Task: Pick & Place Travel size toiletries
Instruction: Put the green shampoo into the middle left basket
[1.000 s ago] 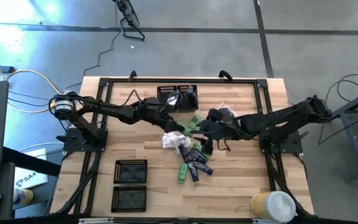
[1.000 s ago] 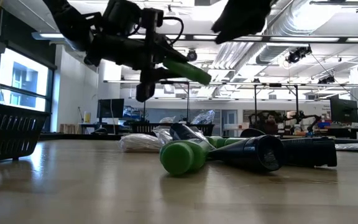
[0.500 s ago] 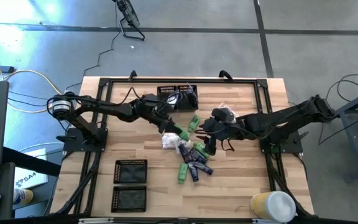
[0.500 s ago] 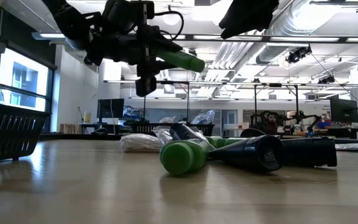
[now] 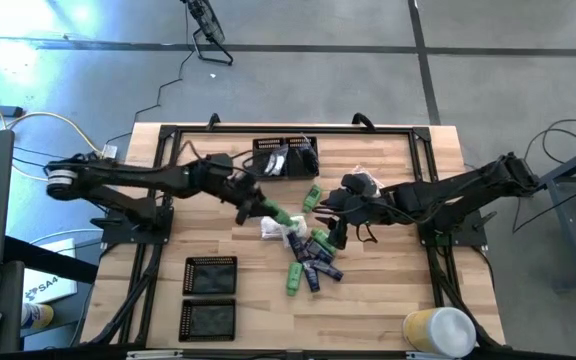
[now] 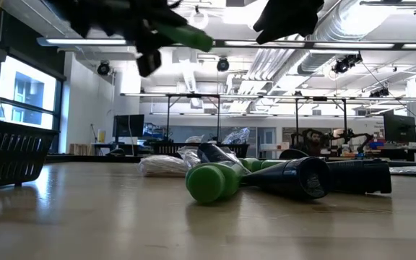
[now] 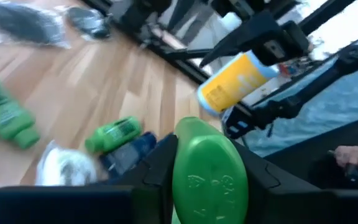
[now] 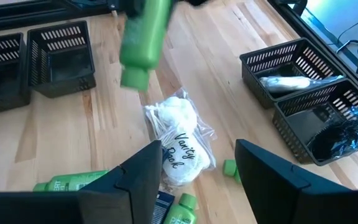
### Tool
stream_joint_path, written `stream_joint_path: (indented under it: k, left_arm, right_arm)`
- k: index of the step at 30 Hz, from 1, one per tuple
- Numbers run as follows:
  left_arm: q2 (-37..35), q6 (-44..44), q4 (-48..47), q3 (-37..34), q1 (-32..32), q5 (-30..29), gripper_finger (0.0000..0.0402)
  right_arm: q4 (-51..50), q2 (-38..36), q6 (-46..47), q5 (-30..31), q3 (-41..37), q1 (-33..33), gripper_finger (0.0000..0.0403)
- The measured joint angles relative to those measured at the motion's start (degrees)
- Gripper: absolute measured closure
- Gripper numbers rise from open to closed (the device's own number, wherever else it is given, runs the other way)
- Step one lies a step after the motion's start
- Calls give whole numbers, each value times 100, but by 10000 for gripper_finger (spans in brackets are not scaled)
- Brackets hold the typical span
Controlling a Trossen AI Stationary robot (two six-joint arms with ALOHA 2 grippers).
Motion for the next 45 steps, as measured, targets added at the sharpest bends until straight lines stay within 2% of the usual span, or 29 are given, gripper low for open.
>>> stream_joint_path:
  k: [5, 11, 16, 20, 26, 33, 37, 45]
  left_arm:
    - [-810, 115, -1399, 0, -370, -644, 292]
    - [-1664, -432, -3128, -2, -1234, -2066, 292]
    - [-2142, -1388, -4007, -2, -2383, -3241, 291]
    - [-2196, -1949, -4431, -2, -3399, -3728, 291]
    - [-1889, -2421, -4732, -7, -4495, -3937, 291]
    - [-1394, -3063, -5532, -9, -5239, -3896, 291]
    - [-1173, -3319, -5877, -9, -5464, -3888, 291]
    - [-952, -3354, -5702, -7, -5453, -3847, 289]
  right_arm:
    - [0, 0, -6, 0, -2, 0, 207]
    - [4, 2, -32, -1, -2, 0, 207]
    - [36, 4, -195, -1, -4, 0, 207]
    - [59, 5, -366, -2, -4, 0, 207]
    - [212, 7, -566, -2, -4, 0, 207]
    - [263, 7, -568, -11, -4, 0, 207]
    - [262, 7, -568, -22, -4, 0, 207]
    - [262, 7, -568, -24, -4, 0, 207]
